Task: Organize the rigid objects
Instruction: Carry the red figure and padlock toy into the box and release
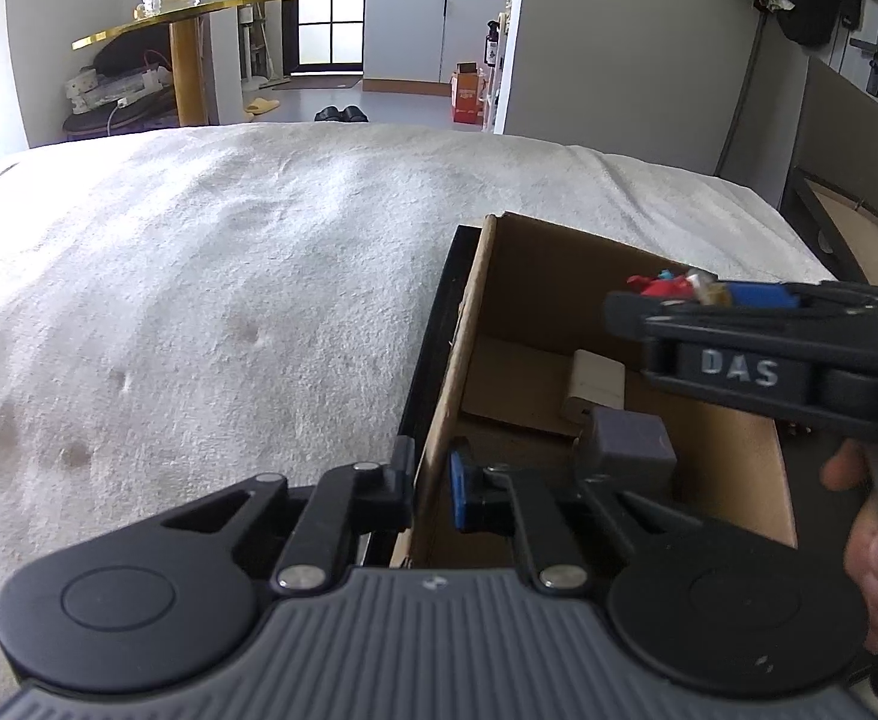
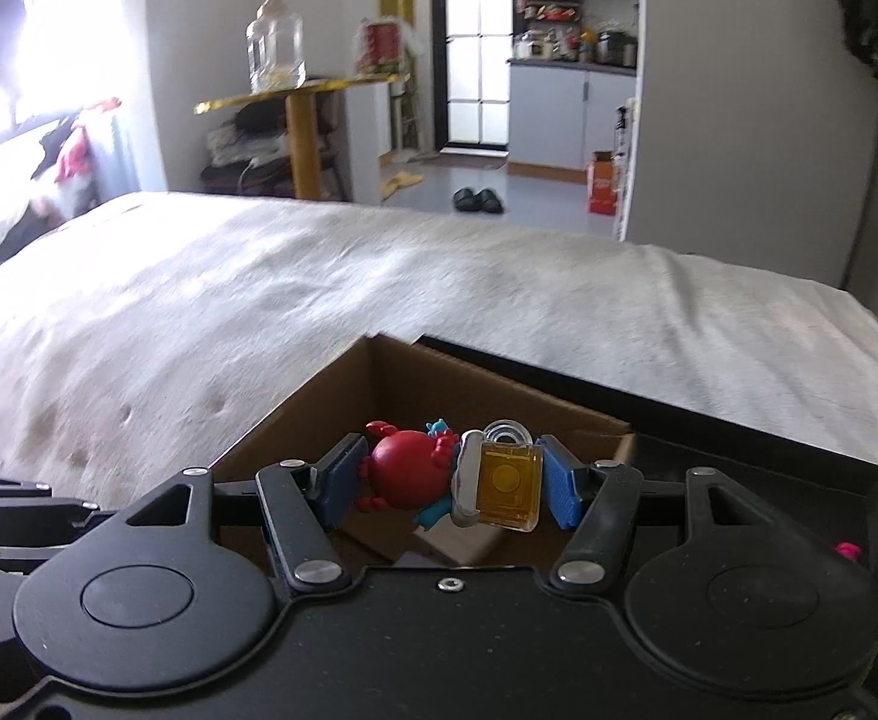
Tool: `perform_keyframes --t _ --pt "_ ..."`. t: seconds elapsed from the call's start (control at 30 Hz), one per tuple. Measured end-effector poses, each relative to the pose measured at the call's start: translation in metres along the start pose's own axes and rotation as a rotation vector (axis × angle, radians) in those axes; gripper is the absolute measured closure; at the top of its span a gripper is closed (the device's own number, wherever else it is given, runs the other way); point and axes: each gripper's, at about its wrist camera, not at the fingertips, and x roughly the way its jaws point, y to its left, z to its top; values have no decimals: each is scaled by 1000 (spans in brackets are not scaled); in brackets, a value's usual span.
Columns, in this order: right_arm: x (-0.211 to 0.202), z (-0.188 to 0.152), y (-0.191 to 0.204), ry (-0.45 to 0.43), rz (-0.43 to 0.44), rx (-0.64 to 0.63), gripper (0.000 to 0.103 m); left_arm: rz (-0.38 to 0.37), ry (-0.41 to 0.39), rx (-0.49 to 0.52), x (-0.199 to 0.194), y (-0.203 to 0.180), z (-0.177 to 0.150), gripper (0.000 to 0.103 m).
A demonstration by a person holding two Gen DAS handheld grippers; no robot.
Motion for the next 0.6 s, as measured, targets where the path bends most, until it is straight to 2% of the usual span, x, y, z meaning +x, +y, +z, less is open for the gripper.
perform_keyframes --t 0.17,0.6 --pt "6 1 5 26 13 18 33 -1 0 -4 1 1 1 92" --pt "-12 -14 -9 57 -8 79 30 26 6 -1 0 -5 2 92"
